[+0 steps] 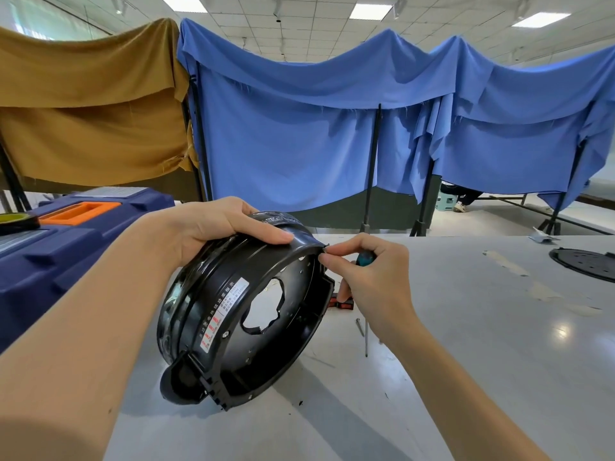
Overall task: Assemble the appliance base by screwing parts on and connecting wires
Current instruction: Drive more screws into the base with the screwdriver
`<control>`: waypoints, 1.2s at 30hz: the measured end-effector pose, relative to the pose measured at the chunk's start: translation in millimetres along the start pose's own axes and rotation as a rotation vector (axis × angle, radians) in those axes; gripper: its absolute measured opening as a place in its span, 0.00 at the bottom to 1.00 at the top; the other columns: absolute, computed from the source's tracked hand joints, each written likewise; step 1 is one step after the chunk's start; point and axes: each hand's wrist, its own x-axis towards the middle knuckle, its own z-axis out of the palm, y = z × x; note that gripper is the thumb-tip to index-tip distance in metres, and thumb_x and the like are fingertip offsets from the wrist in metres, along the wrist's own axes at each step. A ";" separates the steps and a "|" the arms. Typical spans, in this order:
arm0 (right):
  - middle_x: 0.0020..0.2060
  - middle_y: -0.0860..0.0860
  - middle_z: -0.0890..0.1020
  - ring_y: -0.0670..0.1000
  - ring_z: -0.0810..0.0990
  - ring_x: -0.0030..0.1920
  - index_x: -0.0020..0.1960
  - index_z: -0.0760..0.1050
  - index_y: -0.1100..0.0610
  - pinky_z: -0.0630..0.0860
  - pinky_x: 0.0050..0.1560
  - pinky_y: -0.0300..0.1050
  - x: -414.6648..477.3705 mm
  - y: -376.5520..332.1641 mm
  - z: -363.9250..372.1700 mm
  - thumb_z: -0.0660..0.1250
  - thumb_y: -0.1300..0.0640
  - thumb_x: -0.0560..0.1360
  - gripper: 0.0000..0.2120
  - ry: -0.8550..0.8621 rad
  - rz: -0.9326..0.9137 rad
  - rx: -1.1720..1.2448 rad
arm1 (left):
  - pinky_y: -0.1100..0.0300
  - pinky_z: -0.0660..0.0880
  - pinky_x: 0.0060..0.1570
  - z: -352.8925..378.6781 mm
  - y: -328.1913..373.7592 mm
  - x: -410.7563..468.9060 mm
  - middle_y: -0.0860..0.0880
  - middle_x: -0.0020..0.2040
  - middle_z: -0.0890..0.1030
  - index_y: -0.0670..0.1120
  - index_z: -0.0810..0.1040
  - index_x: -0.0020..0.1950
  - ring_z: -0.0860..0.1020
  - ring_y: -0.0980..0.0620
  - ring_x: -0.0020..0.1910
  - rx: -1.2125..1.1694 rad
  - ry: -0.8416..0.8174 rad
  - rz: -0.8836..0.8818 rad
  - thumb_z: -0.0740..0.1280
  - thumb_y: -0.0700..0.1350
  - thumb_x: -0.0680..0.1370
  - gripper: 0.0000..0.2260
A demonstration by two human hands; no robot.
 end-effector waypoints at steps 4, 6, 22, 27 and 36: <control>0.28 0.55 0.77 0.44 0.67 0.26 0.35 0.82 0.52 0.66 0.31 0.33 3.5 -1.1 0.8 0.77 0.64 0.68 0.09 0.015 -0.079 -0.121 | 0.50 0.82 0.42 0.9 -0.4 0.6 0.36 0.50 0.84 0.39 0.85 0.49 0.84 0.41 0.41 -0.016 -0.011 -0.005 0.79 0.45 0.64 0.16; 0.24 0.42 0.74 0.42 0.68 0.28 0.36 0.82 0.53 0.66 0.33 0.31 5.9 -1.0 1.1 0.77 0.65 0.68 0.08 0.014 -0.087 -0.163 | 0.49 0.82 0.46 0.8 -0.1 1.4 0.36 0.51 0.84 0.39 0.85 0.50 0.84 0.41 0.42 -0.010 -0.023 -0.010 0.80 0.44 0.64 0.17; 0.29 0.49 0.78 0.45 0.69 0.28 0.37 0.80 0.62 0.71 0.31 0.45 5.5 12.3 6.5 0.73 0.73 0.68 0.07 0.124 -0.387 -0.287 | 0.45 0.80 0.52 1.3 0.8 2.8 0.36 0.52 0.84 0.40 0.85 0.52 0.83 0.40 0.45 0.026 -0.015 -0.002 0.80 0.47 0.64 0.20; 0.31 0.54 0.79 0.57 0.74 0.28 0.36 0.78 0.65 0.72 0.24 0.51 5.8 26.6 9.3 0.69 0.77 0.68 0.09 0.204 -0.726 -0.389 | 0.47 0.81 0.49 1.5 0.6 2.7 0.37 0.51 0.84 0.41 0.85 0.51 0.84 0.40 0.44 0.030 -0.027 -0.004 0.81 0.48 0.62 0.21; 0.26 0.40 0.76 0.44 0.68 0.27 0.36 0.79 0.60 0.65 0.31 0.32 6.7 21.7 15.1 0.73 0.72 0.68 0.09 0.164 -0.265 -0.115 | 0.48 0.82 0.46 2.2 -1.2 1.9 0.36 0.49 0.84 0.41 0.86 0.47 0.84 0.41 0.42 0.014 0.003 0.032 0.80 0.47 0.61 0.18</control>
